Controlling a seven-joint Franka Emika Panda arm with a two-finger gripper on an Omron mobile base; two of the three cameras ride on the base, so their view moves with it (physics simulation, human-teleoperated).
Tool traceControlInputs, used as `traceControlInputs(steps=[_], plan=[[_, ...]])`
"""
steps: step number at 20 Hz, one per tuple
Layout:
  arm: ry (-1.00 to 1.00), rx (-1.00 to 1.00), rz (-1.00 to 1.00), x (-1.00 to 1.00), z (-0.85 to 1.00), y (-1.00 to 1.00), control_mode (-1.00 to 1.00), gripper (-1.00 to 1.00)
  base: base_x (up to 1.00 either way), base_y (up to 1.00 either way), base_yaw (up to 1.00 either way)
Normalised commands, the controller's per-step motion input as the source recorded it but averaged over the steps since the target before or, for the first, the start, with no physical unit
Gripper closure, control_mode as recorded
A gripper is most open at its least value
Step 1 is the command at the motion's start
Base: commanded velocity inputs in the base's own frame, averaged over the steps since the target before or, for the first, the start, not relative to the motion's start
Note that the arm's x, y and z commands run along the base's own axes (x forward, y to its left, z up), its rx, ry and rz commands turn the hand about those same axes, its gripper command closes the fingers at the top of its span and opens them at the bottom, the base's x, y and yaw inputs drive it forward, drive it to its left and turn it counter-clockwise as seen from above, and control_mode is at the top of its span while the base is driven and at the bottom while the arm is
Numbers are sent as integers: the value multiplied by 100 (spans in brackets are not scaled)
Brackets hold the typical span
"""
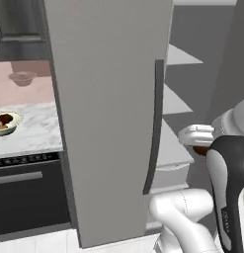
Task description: Take the tangerine, steak, and orange from the freezer and place them in the bowl on the counter.
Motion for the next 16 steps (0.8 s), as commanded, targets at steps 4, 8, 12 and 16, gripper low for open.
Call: traceControlInputs(steps=[4, 8, 12, 16], plan=[[0, 0, 0, 0, 0, 0, 100, 100, 2, 100, 0], [0, 0, 0, 0, 0, 0, 100, 100, 15, 100, 0], [0, 0, 0, 0, 0, 0, 100, 100, 36, 100, 0], [0, 0, 0, 0, 0, 0, 100, 100, 42, 100, 0]])
